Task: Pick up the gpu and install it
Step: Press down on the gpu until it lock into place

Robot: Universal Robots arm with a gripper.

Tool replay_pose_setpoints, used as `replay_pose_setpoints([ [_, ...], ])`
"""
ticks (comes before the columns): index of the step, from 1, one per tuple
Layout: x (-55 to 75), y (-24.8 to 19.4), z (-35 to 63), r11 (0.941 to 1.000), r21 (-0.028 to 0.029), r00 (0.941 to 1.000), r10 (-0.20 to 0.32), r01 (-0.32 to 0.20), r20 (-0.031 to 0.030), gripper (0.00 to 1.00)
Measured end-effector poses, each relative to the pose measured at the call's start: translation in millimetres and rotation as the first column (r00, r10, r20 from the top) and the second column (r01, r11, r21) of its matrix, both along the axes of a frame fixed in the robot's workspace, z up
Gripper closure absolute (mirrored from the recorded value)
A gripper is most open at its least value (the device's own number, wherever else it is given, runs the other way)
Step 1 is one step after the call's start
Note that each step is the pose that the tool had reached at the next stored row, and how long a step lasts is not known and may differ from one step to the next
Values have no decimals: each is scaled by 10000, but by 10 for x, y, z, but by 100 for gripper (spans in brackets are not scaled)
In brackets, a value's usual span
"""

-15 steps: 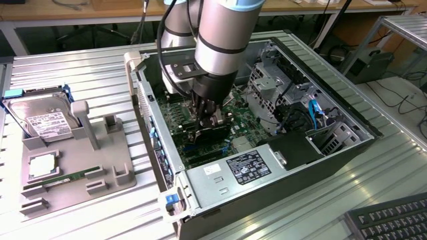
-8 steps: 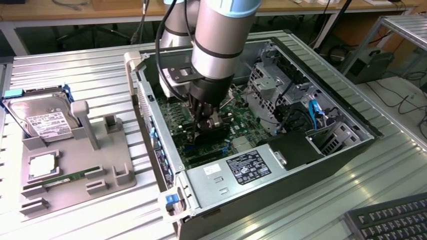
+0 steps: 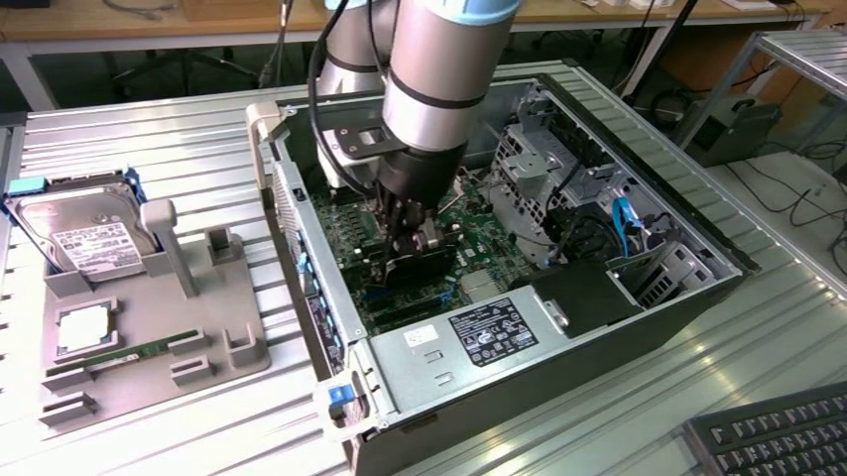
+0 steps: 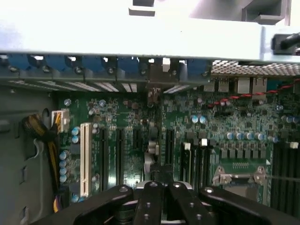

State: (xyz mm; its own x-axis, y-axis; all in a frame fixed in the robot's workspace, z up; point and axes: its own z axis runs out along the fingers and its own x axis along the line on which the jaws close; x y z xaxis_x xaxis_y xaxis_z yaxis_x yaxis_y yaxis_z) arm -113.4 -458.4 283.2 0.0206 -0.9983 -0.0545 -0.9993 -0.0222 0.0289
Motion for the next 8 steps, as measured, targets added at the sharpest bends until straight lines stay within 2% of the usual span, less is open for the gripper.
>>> replay_pose_setpoints([
  [2, 3, 1, 77, 10000, 6, 10000, -1, 1, -16, 89],
  [8, 3, 0, 86, 10000, 9, 10000, -1, 1, -19, 89],
])
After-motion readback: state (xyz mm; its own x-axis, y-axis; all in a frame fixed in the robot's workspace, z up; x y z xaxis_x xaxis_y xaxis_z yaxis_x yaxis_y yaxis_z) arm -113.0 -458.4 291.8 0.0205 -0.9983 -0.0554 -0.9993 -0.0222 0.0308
